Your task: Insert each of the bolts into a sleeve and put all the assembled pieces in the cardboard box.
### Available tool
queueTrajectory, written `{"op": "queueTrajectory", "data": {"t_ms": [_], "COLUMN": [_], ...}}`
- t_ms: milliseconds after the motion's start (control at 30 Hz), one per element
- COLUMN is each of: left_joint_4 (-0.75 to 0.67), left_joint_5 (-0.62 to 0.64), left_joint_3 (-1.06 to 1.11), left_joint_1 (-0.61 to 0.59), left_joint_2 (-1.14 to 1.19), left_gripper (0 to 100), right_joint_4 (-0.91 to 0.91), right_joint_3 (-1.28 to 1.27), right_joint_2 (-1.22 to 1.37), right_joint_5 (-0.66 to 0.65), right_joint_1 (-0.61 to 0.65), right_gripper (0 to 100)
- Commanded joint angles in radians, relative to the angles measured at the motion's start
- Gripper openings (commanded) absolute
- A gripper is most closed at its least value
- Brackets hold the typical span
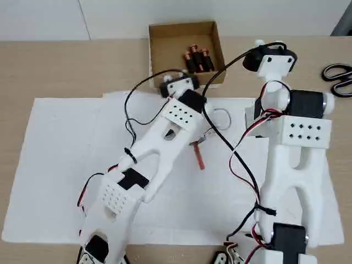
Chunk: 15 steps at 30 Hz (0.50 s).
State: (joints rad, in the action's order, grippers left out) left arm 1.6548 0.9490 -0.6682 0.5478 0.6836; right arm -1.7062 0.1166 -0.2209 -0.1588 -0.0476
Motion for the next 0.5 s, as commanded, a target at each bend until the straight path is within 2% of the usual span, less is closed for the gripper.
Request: {"op": "queueTrajectory", "data": {"t_ms": [0,133,300,433,467], "left_joint_4": [0.101,0.101,0.100,0.100,0.098], "left_joint_5": [-0.178,-0.410,-0.594,-0.888,-0.907], "left_joint_3": [-0.162,-0.153,0.022,0.165,0.194], "left_joint_1": [-0.006,-0.080,-0.199,-0.259,-0.265], "left_joint_2": [-0.012,-0.037,-0.061,-0.063,-0.063], "left_gripper": [0,0,0,0,0], "right_joint_4": [-0.002,-0.004,-0.004,-0.004,-0.002], "right_joint_3": [0.003,0.003,0.003,0.003,0.003], "right_joint_2": [-0.047,-0.047,-0.047,-0.047,-0.047], "right_joint_5": [0.011,0.011,0.011,0.011,0.011], "right_joint_1": [-0.001,-0.001,-0.001,-0.001,-0.001], "right_gripper": [0.4,0.4,0.4,0.4,0.4]}}
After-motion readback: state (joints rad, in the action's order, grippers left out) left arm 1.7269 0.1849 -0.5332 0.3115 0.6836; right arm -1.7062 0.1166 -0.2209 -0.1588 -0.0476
